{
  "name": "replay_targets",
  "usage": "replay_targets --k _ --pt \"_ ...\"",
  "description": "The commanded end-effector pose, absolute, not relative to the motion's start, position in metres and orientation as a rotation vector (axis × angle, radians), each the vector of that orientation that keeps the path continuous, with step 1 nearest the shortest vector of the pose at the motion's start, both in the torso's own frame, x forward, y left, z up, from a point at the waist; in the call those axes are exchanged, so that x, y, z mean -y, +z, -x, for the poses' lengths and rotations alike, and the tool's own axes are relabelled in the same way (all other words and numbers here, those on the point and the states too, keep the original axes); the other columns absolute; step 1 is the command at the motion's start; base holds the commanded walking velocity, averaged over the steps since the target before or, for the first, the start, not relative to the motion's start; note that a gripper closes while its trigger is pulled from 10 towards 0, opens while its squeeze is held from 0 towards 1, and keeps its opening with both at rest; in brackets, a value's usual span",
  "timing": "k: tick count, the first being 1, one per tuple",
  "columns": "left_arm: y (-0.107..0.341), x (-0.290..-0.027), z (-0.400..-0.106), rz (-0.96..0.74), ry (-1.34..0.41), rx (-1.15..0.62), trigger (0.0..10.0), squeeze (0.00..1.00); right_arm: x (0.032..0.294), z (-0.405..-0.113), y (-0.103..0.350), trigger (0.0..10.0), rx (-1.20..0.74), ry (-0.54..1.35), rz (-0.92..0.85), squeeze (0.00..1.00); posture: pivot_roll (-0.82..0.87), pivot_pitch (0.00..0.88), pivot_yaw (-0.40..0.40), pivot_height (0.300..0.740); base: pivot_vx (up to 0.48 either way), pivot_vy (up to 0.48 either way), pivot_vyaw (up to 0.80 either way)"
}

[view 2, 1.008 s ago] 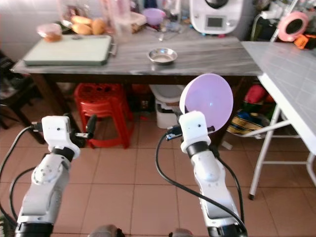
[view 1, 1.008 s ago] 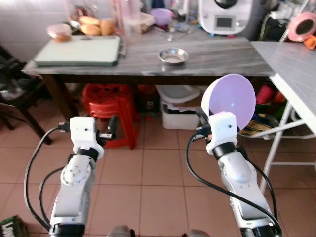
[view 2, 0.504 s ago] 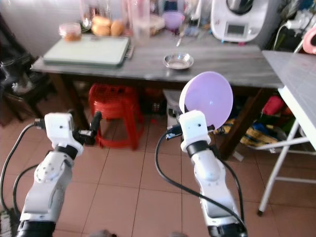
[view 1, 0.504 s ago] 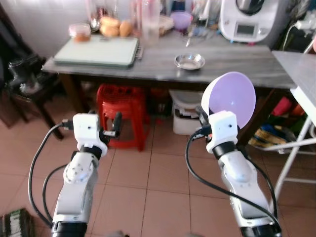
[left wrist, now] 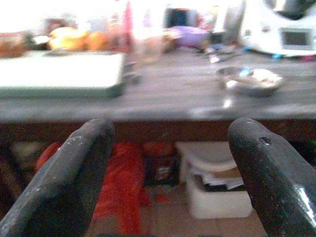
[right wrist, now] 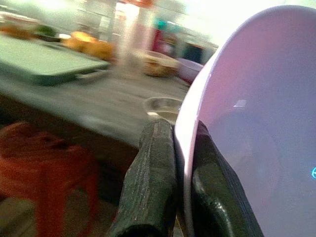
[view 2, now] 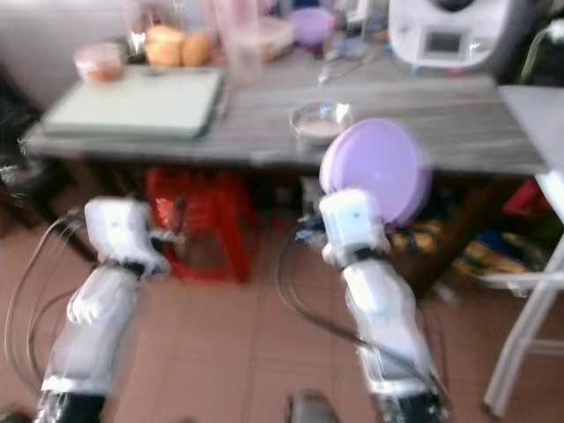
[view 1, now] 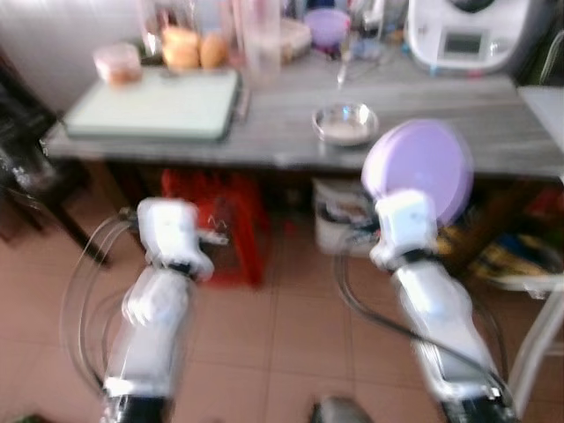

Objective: Setting the table

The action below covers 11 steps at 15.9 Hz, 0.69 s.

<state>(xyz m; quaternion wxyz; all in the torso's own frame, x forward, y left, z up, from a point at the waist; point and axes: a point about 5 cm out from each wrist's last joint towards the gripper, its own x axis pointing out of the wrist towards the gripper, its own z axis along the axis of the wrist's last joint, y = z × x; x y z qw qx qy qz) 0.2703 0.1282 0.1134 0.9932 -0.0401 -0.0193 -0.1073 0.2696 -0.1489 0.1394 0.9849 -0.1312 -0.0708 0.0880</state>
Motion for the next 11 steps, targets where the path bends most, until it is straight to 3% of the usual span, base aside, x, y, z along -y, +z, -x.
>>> replay_targets --k 1,11 --pt "0.1167 -0.142 -0.271 0.056 -0.176 0.051 10.0 0.0 0.1378 -0.2705 0.1473 10.0 0.18 0.209 0.249 0.0 -0.03 0.0 0.023 0.74 0.48 0.0 0.0" --pt "0.123 -0.1416 -0.2751 0.056 -0.179 0.076 10.0 0.0 0.1311 -0.2735 0.1488 10.0 0.193 0.265 0.257 0.0 -0.03 0.0 0.03 0.74 0.46 0.0 0.0"
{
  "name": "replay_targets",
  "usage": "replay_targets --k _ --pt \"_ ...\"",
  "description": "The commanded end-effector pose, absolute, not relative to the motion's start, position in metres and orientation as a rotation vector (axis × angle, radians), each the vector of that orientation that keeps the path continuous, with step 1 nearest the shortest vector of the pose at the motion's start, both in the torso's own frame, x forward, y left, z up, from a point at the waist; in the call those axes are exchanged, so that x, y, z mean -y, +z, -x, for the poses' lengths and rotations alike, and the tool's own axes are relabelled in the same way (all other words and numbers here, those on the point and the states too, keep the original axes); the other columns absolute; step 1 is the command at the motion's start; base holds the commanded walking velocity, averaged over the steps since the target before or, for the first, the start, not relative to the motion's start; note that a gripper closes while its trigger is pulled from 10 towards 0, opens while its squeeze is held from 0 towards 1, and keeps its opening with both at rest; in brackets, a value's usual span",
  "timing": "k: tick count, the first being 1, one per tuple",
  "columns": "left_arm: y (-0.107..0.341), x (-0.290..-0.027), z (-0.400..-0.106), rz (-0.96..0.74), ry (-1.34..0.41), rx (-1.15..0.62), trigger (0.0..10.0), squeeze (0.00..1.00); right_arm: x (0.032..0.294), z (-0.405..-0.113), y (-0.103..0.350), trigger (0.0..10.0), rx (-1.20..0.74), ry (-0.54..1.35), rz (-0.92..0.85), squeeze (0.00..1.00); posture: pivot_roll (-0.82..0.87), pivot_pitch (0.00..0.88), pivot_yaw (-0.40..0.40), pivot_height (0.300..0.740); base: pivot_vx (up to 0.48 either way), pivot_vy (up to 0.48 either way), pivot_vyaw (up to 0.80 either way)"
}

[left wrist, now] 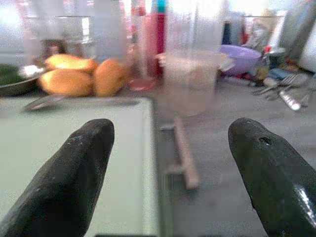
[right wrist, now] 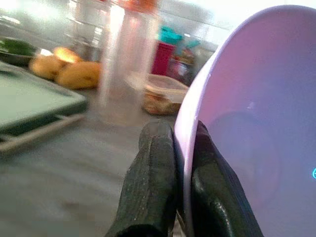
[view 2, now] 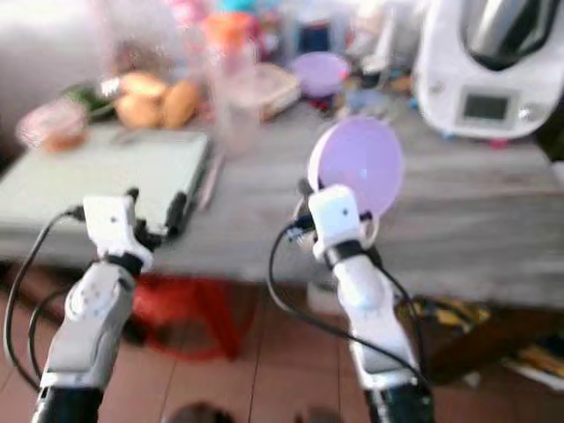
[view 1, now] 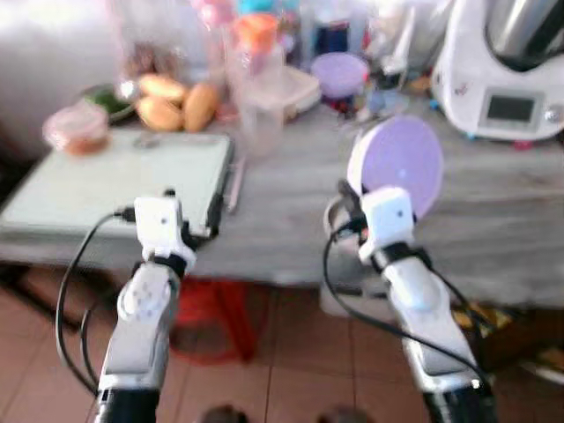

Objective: Setting the table

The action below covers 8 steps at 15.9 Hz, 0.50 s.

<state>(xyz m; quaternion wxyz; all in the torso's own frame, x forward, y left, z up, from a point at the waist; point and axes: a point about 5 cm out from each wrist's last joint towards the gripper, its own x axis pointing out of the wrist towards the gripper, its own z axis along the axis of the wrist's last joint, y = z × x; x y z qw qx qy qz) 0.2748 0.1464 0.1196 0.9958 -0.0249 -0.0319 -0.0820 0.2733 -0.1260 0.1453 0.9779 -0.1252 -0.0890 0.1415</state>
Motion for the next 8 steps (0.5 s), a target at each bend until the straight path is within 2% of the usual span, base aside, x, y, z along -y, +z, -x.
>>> replay_targets --k 1,5,8 --pt "0.123 -0.144 -0.274 0.046 -0.173 0.08 10.0 0.0 0.132 -0.274 0.149 10.0 0.192 0.269 0.257 0.0 -0.02 0.0 0.03 0.74 0.0 0.0 0.0" --pt "0.128 -0.152 -0.268 0.025 -0.157 0.094 10.0 0.0 0.12 -0.276 0.147 10.0 0.185 0.367 0.239 0.0 0.0 0.0 0.032 0.74 0.0 0.0 0.0" --pt "0.125 -0.164 -0.251 -0.033 -0.17 0.074 10.0 0.0 0.11 -0.281 0.146 10.0 0.156 0.484 0.227 0.0 0.03 0.015 0.036 0.74 0.0 0.0 0.0"
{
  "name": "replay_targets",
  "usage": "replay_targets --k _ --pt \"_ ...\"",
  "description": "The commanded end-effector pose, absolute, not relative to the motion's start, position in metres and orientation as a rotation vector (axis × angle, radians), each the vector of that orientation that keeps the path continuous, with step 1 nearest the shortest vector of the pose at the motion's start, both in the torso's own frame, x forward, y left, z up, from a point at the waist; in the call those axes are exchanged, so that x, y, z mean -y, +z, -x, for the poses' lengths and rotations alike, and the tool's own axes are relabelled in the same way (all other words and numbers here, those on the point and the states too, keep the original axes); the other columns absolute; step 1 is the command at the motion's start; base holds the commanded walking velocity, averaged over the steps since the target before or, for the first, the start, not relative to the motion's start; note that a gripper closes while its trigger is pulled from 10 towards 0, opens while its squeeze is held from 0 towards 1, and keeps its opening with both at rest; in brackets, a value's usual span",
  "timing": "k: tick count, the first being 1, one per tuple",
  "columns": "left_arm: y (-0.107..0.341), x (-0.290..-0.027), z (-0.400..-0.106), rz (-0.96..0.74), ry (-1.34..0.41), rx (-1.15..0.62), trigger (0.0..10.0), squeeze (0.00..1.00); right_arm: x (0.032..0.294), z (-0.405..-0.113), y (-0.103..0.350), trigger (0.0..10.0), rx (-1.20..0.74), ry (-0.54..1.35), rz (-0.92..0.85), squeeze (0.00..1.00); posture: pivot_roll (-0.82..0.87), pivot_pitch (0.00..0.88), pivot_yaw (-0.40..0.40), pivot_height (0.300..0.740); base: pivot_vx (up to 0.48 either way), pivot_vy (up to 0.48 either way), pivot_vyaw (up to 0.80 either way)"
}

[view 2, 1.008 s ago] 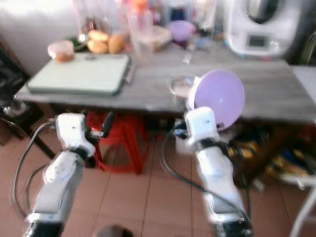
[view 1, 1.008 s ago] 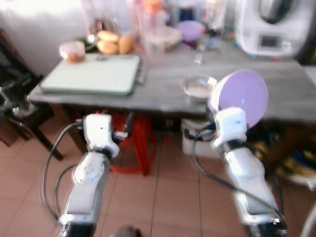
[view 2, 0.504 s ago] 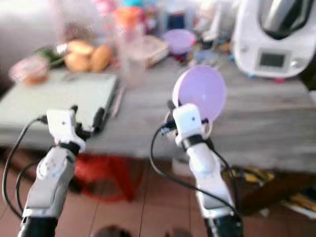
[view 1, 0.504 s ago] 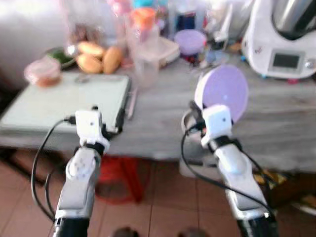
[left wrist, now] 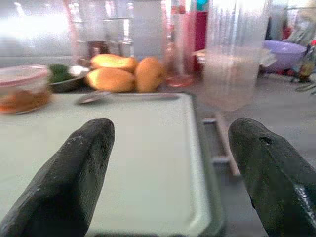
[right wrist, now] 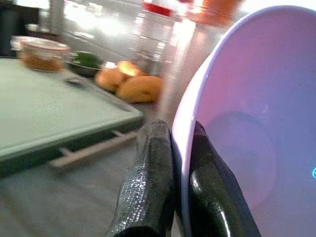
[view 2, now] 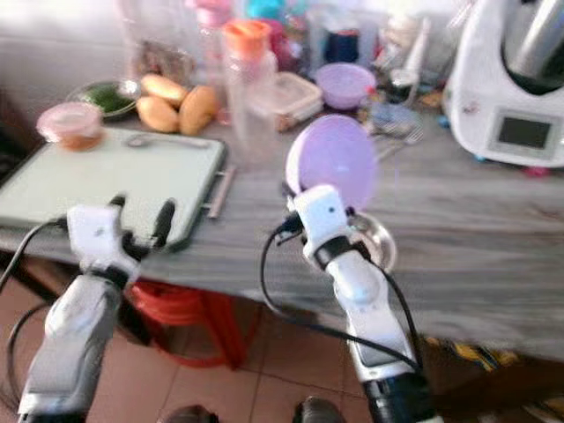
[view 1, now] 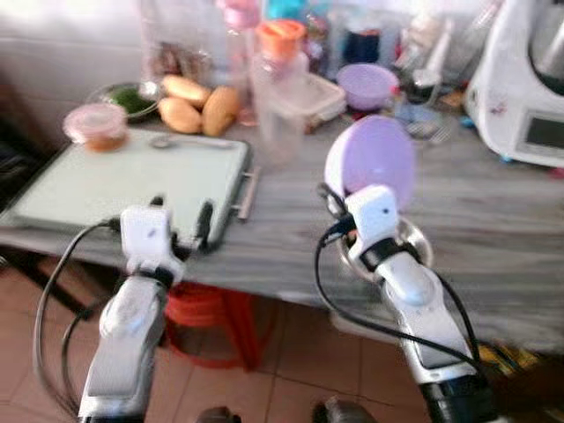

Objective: Setting the table

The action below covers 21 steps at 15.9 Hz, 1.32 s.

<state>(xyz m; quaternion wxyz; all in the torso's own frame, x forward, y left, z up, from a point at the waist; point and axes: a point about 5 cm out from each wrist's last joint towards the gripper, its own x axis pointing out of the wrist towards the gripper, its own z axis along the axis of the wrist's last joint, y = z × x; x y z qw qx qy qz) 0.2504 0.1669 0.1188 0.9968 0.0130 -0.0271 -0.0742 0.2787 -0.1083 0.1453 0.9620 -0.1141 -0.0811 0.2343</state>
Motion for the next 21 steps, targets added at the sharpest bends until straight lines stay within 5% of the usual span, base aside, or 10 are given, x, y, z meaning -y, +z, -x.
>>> replay_targets --k 1,8,21 --pt "0.124 -0.168 -0.243 -0.05 -0.2 0.068 10.0 0.0 0.106 -0.284 0.145 10.0 0.149 0.527 0.238 0.0 0.04 0.021 0.036 0.74 0.0 0.0 0.0" --pt "0.124 -0.176 -0.219 -0.075 -0.257 0.025 10.0 0.0 0.09 -0.307 0.137 10.0 0.034 0.706 0.3 0.0 0.09 0.065 0.033 0.74 0.0 0.0 0.0" --pt "0.121 -0.168 -0.221 -0.033 -0.286 -0.018 10.0 0.0 0.103 -0.295 0.119 10.0 -0.129 0.824 0.474 0.0 0.07 0.059 0.036 0.74 0.0 0.0 0.0"
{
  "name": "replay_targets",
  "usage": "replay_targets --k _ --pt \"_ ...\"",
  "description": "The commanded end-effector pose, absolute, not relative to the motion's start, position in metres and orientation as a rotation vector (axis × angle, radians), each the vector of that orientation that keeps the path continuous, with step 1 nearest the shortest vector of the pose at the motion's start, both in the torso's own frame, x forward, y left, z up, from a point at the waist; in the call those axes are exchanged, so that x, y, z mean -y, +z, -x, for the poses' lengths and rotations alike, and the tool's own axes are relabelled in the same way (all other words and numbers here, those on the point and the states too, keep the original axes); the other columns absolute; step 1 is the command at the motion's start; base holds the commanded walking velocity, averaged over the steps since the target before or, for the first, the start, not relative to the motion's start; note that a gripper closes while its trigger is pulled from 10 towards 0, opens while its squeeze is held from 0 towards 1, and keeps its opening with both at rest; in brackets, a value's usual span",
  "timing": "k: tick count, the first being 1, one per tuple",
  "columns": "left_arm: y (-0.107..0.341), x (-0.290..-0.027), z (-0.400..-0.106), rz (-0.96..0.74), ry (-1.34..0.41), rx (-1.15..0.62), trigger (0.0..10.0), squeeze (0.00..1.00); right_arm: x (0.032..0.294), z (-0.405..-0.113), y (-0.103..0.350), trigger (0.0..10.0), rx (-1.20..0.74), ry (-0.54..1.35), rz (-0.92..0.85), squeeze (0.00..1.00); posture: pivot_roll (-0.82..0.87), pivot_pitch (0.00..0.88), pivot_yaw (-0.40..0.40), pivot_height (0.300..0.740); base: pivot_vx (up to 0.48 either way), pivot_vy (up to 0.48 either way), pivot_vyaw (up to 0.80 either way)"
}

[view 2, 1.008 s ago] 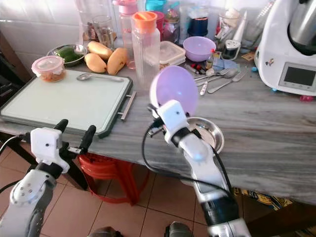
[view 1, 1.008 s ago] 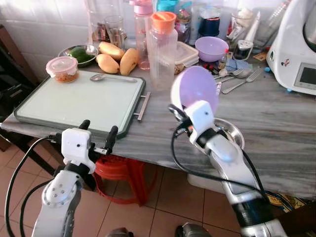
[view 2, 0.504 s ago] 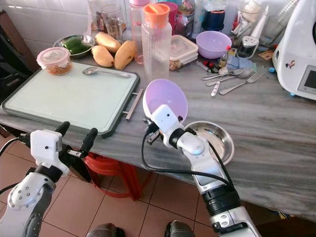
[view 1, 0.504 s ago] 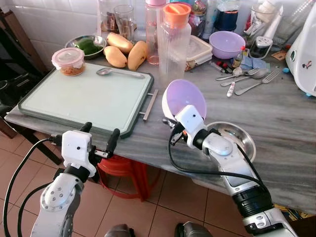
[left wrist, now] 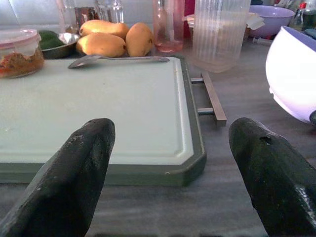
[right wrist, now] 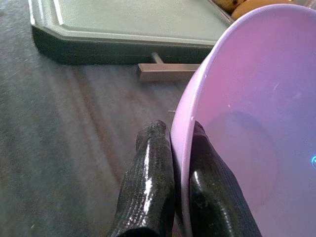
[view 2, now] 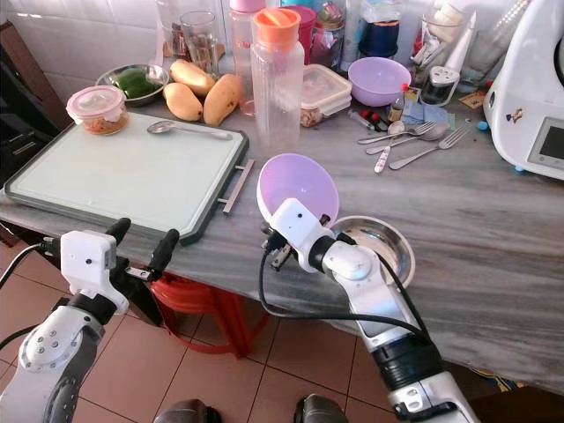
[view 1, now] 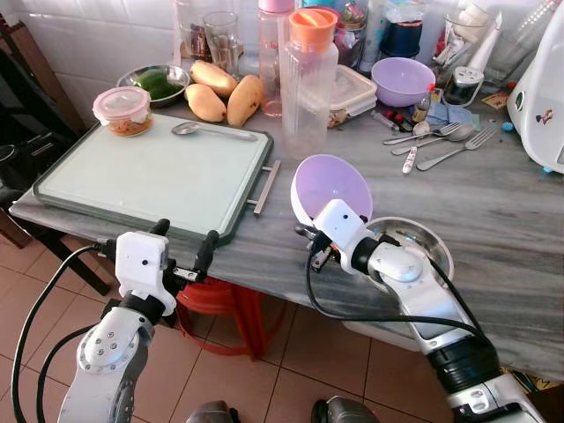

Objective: Setting the table

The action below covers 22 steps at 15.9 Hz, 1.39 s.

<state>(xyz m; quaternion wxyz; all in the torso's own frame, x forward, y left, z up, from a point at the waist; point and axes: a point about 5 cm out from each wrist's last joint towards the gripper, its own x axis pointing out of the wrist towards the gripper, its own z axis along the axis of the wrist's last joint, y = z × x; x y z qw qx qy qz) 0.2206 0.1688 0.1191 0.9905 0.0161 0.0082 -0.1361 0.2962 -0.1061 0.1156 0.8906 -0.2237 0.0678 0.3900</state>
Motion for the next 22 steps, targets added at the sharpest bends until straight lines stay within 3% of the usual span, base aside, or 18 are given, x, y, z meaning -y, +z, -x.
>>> replay_targets --k 1,3,5,6,22 --pt "0.12 -0.167 -0.221 -0.028 -0.292 -0.023 10.0 0.0 0.104 -0.293 0.12 10.0 -0.134 0.832 0.484 0.0 0.07 0.06 0.039 0.74 0.0 0.0 0.0" --pt "0.119 -0.166 -0.221 -0.022 -0.299 -0.033 10.0 0.0 0.107 -0.293 0.118 10.0 -0.147 0.824 0.493 0.0 0.07 0.059 0.039 0.74 0.0 0.0 0.0" --pt "0.118 -0.165 -0.222 -0.018 -0.305 -0.041 10.0 0.0 0.109 -0.293 0.117 10.0 -0.161 0.815 0.493 0.74 0.07 0.058 0.042 0.74 0.0 0.0 0.0" --pt "0.118 -0.164 -0.223 -0.016 -0.308 -0.047 10.0 0.0 0.111 -0.294 0.118 10.0 -0.165 0.805 0.493 1.0 0.07 0.058 0.043 0.74 0.0 0.0 0.0" --pt "0.116 -0.159 -0.227 -0.008 -0.333 -0.061 10.0 0.0 0.116 -0.303 0.138 10.0 -0.103 0.728 0.541 1.0 0.06 0.039 0.047 0.74 0.0 0.0 0.0"
